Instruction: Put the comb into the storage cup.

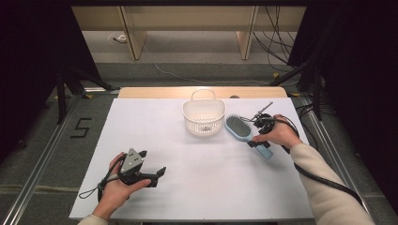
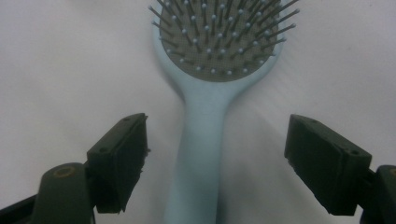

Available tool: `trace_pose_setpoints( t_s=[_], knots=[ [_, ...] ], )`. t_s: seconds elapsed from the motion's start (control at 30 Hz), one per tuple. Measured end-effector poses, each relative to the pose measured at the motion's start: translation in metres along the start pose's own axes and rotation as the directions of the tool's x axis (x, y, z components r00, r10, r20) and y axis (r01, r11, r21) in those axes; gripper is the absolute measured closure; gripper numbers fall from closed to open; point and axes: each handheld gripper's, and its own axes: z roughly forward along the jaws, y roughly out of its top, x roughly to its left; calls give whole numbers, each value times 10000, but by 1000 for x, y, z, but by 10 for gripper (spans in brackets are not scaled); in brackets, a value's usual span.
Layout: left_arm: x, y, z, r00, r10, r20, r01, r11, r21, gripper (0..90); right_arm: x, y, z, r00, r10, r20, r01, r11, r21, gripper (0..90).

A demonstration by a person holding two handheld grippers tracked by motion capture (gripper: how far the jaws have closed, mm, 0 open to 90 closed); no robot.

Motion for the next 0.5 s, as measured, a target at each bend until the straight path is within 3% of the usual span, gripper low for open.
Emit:
trace_pose_setpoints(
  t_s=[0.5],
  knots=[
    [0, 0, 0, 10000, -9, 9, 9, 10000, -24, 57, 2, 15, 15, 9998, -191, 114, 176, 9924, 1214, 286]
  ],
)
